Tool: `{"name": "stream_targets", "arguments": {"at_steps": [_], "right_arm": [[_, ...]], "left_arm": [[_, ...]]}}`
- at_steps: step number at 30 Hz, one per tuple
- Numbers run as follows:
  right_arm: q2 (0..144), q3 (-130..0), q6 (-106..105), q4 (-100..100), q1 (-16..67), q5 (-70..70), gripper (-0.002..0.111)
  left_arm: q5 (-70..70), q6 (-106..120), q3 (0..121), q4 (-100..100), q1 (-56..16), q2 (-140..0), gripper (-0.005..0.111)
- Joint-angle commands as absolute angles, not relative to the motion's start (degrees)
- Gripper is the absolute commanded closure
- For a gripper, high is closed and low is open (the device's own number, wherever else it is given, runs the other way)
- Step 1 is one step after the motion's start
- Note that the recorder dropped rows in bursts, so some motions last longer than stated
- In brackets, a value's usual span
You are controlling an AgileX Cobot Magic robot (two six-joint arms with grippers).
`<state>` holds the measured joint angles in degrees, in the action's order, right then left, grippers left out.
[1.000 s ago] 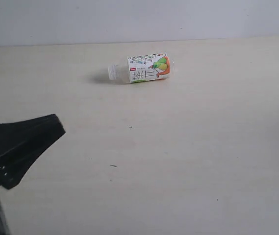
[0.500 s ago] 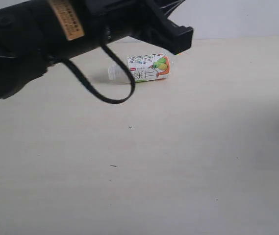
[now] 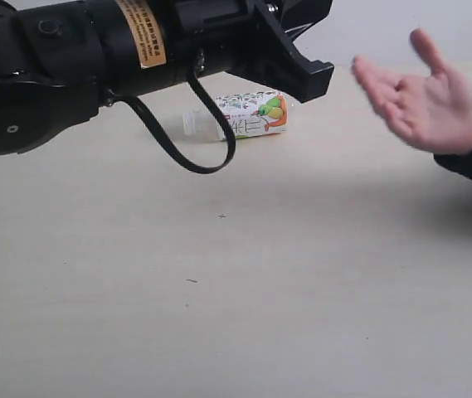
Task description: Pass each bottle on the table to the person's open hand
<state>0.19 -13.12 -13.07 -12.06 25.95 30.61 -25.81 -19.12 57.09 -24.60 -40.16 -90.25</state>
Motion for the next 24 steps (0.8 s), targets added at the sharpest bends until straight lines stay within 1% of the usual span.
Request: {"name": "stream_targets", "arguments": {"at_steps": [1, 9, 11, 14, 17, 19, 24], "right_arm": [[0.00, -12.91, -13.31, -11.99, 25.97, 30.26, 0.108], [0.00, -12.91, -13.31, -11.99, 25.97, 29.20, 0.108], [0.00, -12.91, -13.31, -11.99, 25.97, 29.20, 0.108], [0.00, -12.91, -13.31, -11.99, 25.97, 29.20, 0.108], [0.00, -12.91, -13.31, -11.99, 25.97, 29.20, 0.108], [0.00, -12.91, -13.31, -11.99, 25.97, 29.20, 0.108], [0.00, -12.91, -13.31, -11.99, 25.97, 29.20, 0.108]], "left_arm": [[-23.51, -19.75, 57.45, -24.70, -38.84, -89.68, 0.107], [-20.09, -20.16, 57.55, -24.70, -34.15, -89.68, 0.107], [-15.87, -20.97, 59.13, -24.70, -33.09, -89.68, 0.107], [-1.79, -20.94, 64.62, -26.11, -31.74, -90.96, 0.107], [15.03, -17.56, 74.55, -27.25, -31.31, -94.38, 0.107], [23.02, -11.76, 80.29, -25.71, -31.08, -96.91, 0.107], [47.47, 17.90, 99.65, -2.82, -27.81, -107.47, 0.107]]}}
